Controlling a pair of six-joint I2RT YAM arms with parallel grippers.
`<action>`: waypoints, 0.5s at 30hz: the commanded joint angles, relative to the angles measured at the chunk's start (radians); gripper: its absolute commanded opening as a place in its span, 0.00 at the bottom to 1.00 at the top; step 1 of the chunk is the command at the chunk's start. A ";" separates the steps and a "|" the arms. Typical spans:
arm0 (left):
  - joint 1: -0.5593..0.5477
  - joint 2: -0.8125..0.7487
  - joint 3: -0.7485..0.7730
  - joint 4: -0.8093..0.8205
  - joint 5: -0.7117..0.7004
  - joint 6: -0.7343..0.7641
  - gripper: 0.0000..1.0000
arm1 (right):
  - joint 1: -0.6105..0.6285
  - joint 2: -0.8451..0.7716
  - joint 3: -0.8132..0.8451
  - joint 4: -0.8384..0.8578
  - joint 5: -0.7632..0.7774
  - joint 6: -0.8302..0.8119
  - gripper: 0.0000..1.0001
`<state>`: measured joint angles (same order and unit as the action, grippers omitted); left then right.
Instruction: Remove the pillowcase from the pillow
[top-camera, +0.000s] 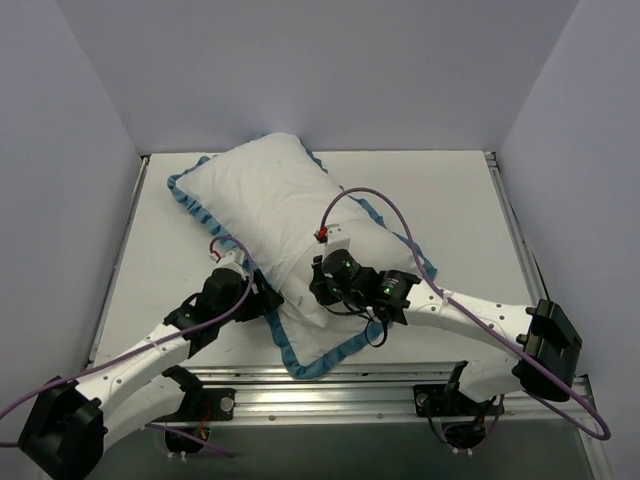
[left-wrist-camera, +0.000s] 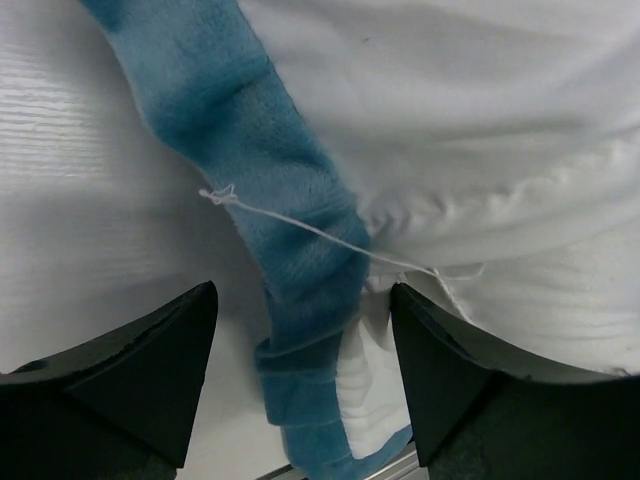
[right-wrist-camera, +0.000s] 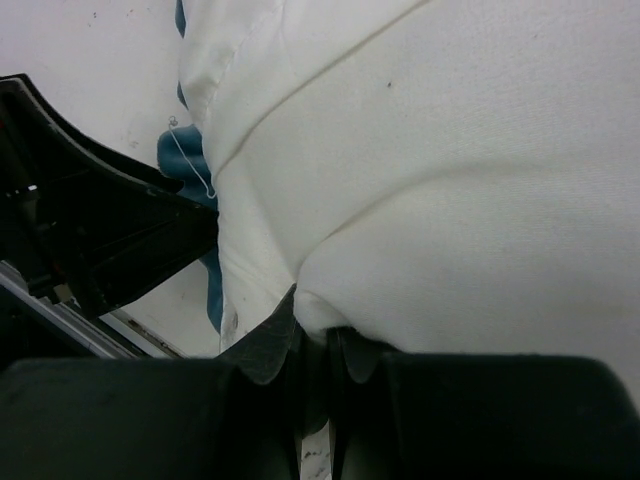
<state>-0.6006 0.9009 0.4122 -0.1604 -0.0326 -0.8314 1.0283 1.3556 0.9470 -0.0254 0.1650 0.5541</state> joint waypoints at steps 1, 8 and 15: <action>-0.002 0.058 -0.003 0.199 0.054 0.000 0.77 | -0.004 -0.007 0.033 -0.011 0.005 -0.029 0.02; -0.007 0.209 0.025 0.324 0.046 0.008 0.29 | 0.004 -0.032 0.032 -0.037 -0.027 -0.014 0.00; -0.004 0.257 0.082 0.285 -0.185 0.008 0.02 | 0.006 -0.194 0.099 -0.145 -0.048 -0.037 0.00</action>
<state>-0.6090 1.1446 0.4419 0.0917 -0.0605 -0.8310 1.0290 1.2850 0.9630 -0.1043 0.1417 0.5472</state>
